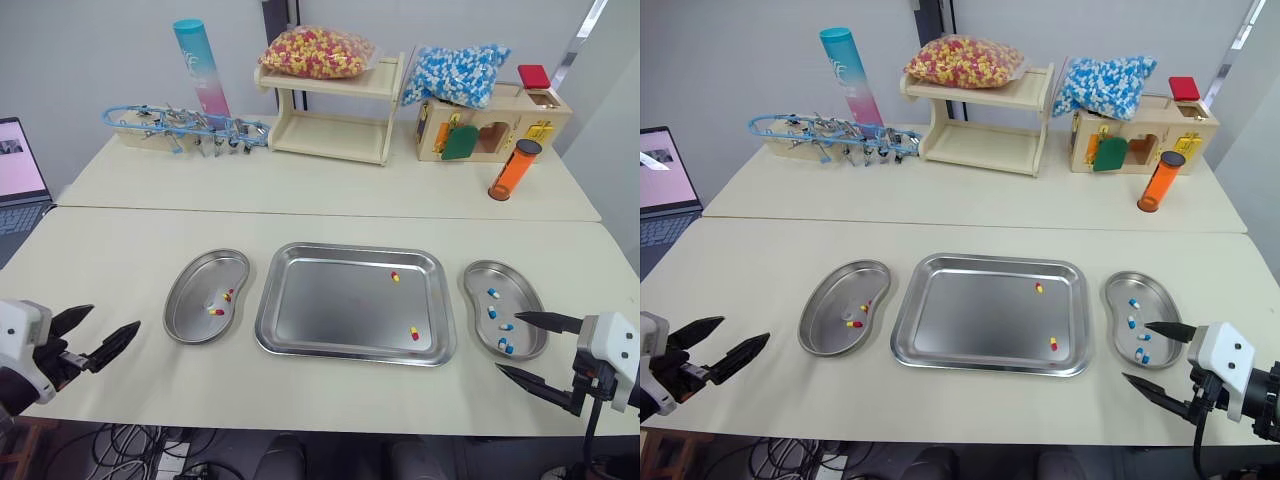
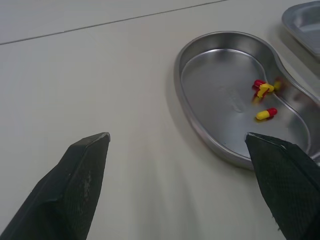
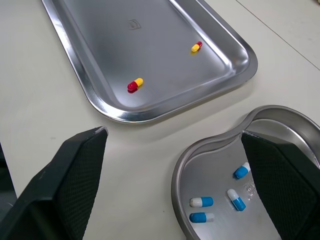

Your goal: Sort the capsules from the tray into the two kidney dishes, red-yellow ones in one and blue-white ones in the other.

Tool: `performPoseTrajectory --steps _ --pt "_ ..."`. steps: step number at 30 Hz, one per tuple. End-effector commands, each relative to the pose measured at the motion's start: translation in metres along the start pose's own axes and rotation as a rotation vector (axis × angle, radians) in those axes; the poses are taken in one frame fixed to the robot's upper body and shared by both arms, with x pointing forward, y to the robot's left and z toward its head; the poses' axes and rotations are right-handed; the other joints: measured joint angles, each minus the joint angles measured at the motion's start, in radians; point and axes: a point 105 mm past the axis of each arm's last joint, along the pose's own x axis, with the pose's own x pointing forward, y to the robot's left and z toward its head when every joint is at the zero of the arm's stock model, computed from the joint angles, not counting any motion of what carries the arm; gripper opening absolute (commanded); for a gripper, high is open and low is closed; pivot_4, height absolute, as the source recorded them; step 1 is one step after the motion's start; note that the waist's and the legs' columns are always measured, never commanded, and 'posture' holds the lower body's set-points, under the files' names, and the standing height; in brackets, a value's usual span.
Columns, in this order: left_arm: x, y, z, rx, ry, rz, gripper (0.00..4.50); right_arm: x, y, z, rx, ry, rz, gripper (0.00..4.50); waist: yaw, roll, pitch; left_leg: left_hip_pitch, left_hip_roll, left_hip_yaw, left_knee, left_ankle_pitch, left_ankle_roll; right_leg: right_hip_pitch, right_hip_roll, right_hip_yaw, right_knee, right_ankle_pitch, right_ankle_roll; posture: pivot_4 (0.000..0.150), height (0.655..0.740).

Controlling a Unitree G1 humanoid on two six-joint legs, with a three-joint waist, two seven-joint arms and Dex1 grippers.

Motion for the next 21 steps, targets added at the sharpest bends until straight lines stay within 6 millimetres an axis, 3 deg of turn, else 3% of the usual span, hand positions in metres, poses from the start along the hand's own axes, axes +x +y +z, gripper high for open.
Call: performPoseTrajectory --steps 1,6,11,21 --pt "0.006 -0.019 0.020 0.087 -0.022 -0.131 4.46 0.000 0.003 0.004 -0.028 -0.017 0.003 4.50 0.001 0.000 0.000 0.000 0.000 0.000 0.000 0.000 0.000 0.000 0.000 0.000 0.000 0.000 0.000 0.150 0.7400" --pt "0.021 -0.049 0.036 0.131 -0.018 -0.312 4.46 0.002 0.005 0.004 -0.037 -0.018 0.017 4.50 0.001 0.000 0.000 0.000 0.000 0.000 0.000 0.000 0.000 0.000 0.000 0.000 0.000 0.000 0.000 0.150 0.7400" --pt "0.044 -0.093 0.063 0.182 -0.040 -0.546 4.46 0.008 0.012 0.008 -0.048 -0.029 0.057 4.50 0.003 0.000 0.000 0.000 0.000 -0.001 0.000 0.000 0.000 0.001 0.000 -0.001 0.000 0.000 0.000 0.150 0.7400" --pt "0.061 -0.149 0.084 0.229 -0.087 -0.828 4.46 0.014 0.015 0.016 -0.057 -0.052 0.063 4.50 0.000 0.001 0.000 0.000 0.000 0.000 0.000 0.000 0.000 0.000 0.000 0.000 0.000 0.000 0.000 0.150 0.7400"
